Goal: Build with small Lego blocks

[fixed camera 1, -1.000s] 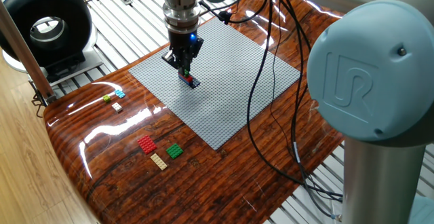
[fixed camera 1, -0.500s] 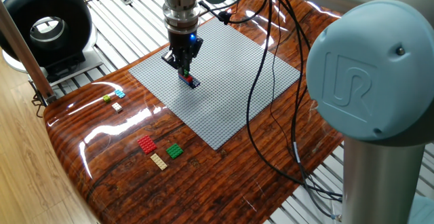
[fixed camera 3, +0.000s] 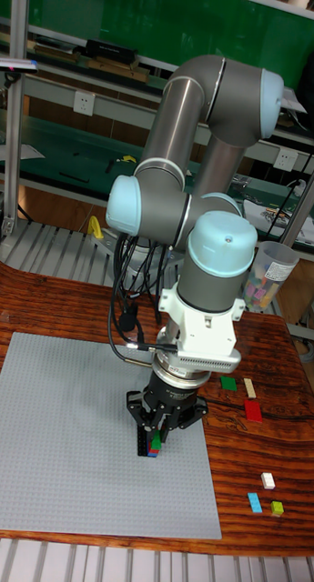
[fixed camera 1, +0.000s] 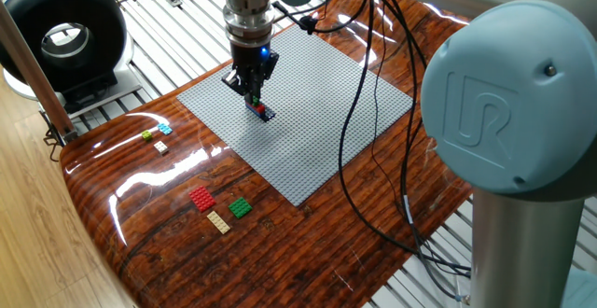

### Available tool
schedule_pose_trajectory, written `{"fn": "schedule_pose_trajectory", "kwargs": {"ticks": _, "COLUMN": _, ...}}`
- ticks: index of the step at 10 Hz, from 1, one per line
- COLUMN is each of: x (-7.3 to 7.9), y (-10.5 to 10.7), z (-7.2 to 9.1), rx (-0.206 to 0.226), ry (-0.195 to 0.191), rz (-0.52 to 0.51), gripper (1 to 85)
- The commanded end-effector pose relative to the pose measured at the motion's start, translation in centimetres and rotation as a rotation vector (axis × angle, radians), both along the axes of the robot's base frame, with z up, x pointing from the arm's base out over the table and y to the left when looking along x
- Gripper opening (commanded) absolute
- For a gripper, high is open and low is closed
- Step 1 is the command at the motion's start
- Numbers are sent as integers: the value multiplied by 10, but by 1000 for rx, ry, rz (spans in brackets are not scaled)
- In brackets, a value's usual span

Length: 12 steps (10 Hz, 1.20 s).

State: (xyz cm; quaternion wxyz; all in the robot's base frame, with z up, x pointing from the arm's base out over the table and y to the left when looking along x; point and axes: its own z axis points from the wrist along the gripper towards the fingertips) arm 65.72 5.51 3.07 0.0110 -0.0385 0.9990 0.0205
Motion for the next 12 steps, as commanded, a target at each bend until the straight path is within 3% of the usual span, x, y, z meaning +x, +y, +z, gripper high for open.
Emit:
{"fn": "schedule_pose_trajectory", "kwargs": {"ticks": 1, "x": -2, "y": -5, "z": 1, "rx": 17, "ry": -2, "rz": 9, "gripper": 13}}
{"fn": "schedule_pose_trajectory", "kwargs": {"ticks": 5, "x": -5, "y": -3, "z": 6, "rx": -1, "ry": 14, "rz": -8, "gripper": 13}}
{"fn": "schedule_pose_trajectory", "kwargs": {"ticks": 12, "x": -1, "y": -3, "z": 1, "rx": 3, "ry": 0, "rz": 11, "gripper": 13}}
